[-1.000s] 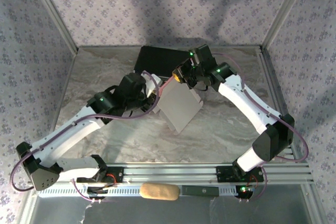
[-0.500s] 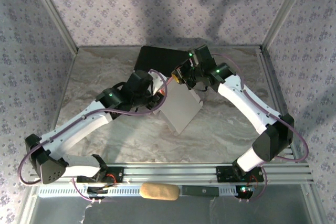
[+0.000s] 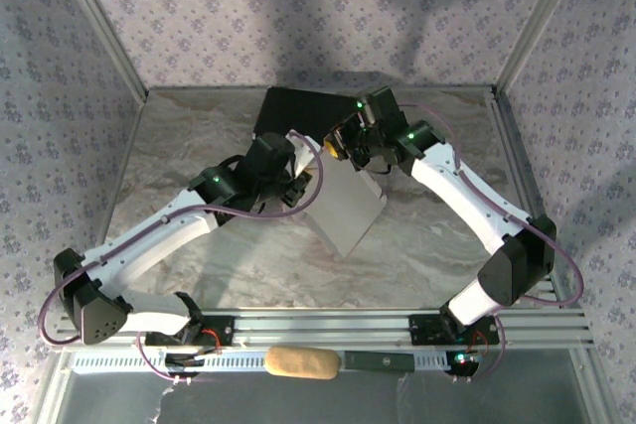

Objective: Fold the paper box

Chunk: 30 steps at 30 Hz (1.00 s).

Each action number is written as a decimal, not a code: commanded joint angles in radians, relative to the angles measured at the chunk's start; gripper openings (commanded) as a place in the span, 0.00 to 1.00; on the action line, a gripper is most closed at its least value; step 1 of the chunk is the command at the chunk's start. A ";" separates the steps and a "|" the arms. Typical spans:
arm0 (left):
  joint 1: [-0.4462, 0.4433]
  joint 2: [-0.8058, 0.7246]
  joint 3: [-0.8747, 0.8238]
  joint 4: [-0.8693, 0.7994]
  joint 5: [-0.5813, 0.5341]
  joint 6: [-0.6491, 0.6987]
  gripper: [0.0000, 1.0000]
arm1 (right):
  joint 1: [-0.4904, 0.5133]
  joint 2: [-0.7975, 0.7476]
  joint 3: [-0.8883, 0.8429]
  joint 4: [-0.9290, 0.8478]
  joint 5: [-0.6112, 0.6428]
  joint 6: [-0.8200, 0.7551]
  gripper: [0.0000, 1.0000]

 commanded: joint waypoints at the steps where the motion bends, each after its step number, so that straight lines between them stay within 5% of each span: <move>1: -0.027 -0.025 -0.016 0.103 -0.033 -0.006 0.14 | 0.002 -0.027 -0.014 0.015 -0.039 0.021 0.00; 4: -0.046 -0.100 -0.048 0.140 -0.061 -0.060 0.42 | -0.028 -0.044 -0.022 0.019 -0.048 0.023 0.00; 8: -0.008 -0.265 -0.147 0.207 -0.043 -0.235 0.54 | -0.084 -0.075 -0.036 0.011 -0.086 0.037 0.00; 13: 0.283 -0.402 -0.389 0.361 0.234 -0.521 0.49 | -0.169 -0.128 -0.090 0.037 -0.142 0.091 0.00; 17: 0.427 -0.367 -0.549 0.540 0.434 -0.656 0.36 | -0.228 -0.149 -0.116 0.068 -0.203 0.129 0.00; 24: 0.440 -0.203 -0.726 1.001 0.557 -0.819 0.28 | -0.284 -0.168 -0.138 0.101 -0.248 0.191 0.00; 30: 0.407 -0.128 -0.734 1.172 0.594 -0.858 0.28 | -0.309 -0.165 -0.152 0.149 -0.272 0.248 0.00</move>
